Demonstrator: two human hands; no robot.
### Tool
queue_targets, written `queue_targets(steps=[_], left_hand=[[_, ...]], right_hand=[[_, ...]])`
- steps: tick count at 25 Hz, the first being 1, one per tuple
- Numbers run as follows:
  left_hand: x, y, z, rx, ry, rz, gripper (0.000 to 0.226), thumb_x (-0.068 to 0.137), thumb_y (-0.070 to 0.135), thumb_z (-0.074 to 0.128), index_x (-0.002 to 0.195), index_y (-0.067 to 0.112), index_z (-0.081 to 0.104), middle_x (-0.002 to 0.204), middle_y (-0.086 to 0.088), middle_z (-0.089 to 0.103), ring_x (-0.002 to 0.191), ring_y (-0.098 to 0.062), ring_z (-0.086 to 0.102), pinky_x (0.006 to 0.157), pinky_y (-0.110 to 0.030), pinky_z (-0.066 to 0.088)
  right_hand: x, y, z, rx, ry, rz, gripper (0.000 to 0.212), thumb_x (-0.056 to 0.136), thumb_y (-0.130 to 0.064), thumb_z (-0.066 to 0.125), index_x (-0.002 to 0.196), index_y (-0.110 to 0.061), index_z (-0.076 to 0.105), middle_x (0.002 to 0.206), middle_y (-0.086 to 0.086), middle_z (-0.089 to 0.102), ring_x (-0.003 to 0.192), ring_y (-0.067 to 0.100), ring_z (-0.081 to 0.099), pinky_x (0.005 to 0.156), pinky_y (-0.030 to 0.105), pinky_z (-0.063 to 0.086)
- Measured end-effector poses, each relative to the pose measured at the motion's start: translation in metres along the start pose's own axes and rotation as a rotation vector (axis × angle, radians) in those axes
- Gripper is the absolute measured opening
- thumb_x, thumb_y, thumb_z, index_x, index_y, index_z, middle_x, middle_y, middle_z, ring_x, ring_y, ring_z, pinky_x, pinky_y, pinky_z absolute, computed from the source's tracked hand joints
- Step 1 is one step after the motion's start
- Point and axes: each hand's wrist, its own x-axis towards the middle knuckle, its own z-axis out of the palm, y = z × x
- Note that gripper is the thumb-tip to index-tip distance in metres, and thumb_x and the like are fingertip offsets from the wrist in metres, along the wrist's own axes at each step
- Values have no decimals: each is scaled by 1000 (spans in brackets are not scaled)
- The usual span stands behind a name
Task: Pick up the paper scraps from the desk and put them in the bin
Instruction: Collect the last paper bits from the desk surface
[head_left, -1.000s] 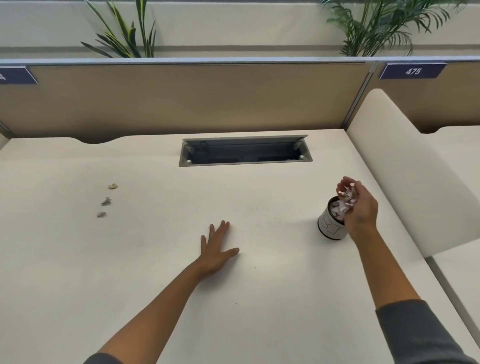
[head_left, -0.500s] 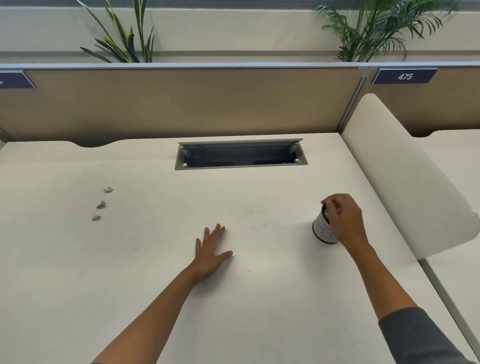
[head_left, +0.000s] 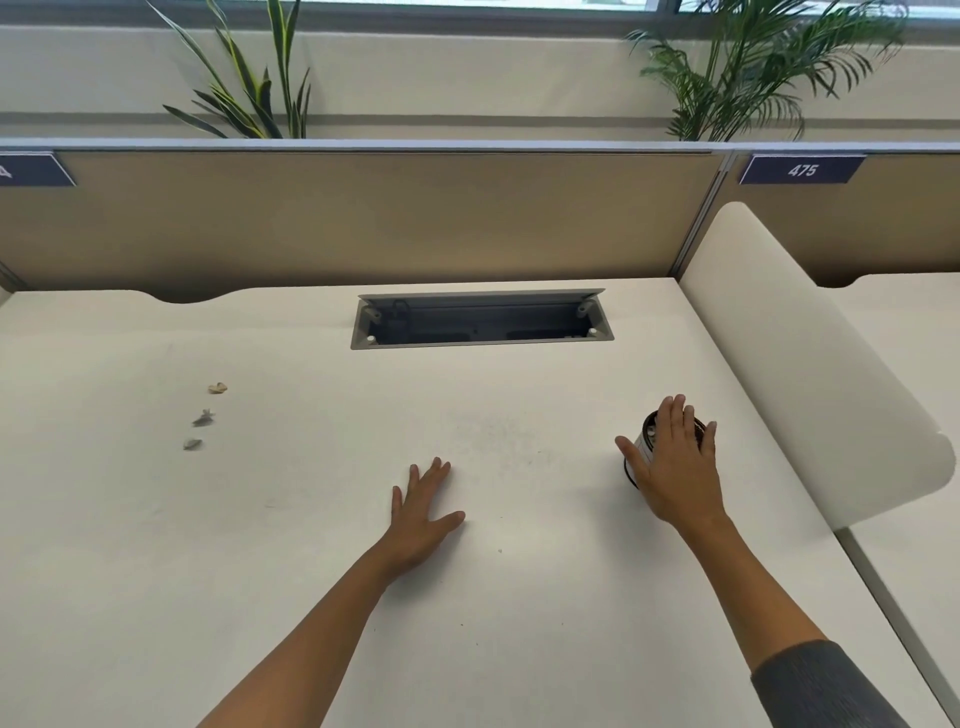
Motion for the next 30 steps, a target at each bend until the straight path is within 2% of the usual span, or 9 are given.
queue_targets(steps=[2, 5, 8, 12, 16, 18, 25, 27, 30], left_hand=[[0, -1, -1, -7, -2, 1, 70, 97, 29, 55, 154, 34, 14, 160, 24, -1, 140, 7, -19, 118, -32, -19], [-1, -1, -1, -14, 1, 7, 70, 97, 28, 55, 154, 33, 15, 160, 23, 0, 140, 7, -19, 119, -33, -18], [-1, 0, -2, -4, 4, 13, 70, 97, 27, 55, 154, 32, 14, 161, 20, 0, 143, 3, -18, 119, -34, -18], [-1, -1, -2, -17, -4, 21, 70, 97, 27, 55, 154, 32, 14, 161, 20, 0, 142, 4, -18, 118, -33, -19], [-2, -3, -3, -32, 0, 28, 68, 97, 26, 55, 154, 31, 17, 162, 19, 2, 144, 3, -18, 119, -34, -17], [-2, -4, -4, -42, 2, 35, 67, 97, 25, 55, 153, 31, 20, 162, 19, 3, 146, 0, -17, 120, -34, -16], [-6, -15, -10, -46, 42, 93, 59, 98, 19, 53, 151, 27, 28, 161, 15, 13, 150, -3, -5, 122, -30, -7], [-10, -22, -16, -47, 98, 102, 54, 97, 16, 53, 147, 27, 36, 159, 13, 22, 150, -5, 6, 123, -30, 5], [-15, -36, -40, -39, 381, 43, 46, 93, 10, 54, 137, 21, 51, 152, 6, 37, 147, -12, 22, 120, -33, 22]], right_hand=[[0, -3, 0, -36, 37, -4, 74, 104, -44, 34, 155, 3, 10, 164, 20, 11, 152, 32, 14, 125, 47, 6], [-7, -8, 5, -13, 263, -60, 56, 100, -24, 54, 142, 12, 41, 150, 29, 41, 136, 44, 44, 118, 53, 29], [-12, -11, 10, -14, 438, -54, 43, 92, -20, 67, 124, 8, 61, 130, 25, 61, 117, 40, 60, 115, 54, 31], [-14, -15, 11, 8, 397, 20, 46, 91, -29, 66, 123, 4, 61, 118, 19, 67, 109, 38, 62, 119, 47, 27], [-15, -20, 12, -9, 338, 12, 50, 89, -38, 68, 117, 3, 62, 111, 19, 70, 110, 41, 60, 107, 51, 44], [-12, -18, 10, -43, 316, 8, 49, 91, -43, 63, 112, 1, 63, 107, 19, 71, 103, 39, 64, 111, 50, 39], [-14, -25, 3, 259, 536, 76, 41, 88, -39, 54, 116, -9, 60, 125, 11, 61, 119, 33, 53, 102, 48, 38], [-12, -37, 3, 296, 569, 23, 37, 89, -35, 55, 118, -11, 58, 129, 9, 58, 123, 31, 50, 103, 48, 38], [-7, -62, 9, 354, 537, -132, 32, 92, -28, 54, 117, -9, 58, 128, 10, 58, 124, 30, 50, 106, 45, 37]])
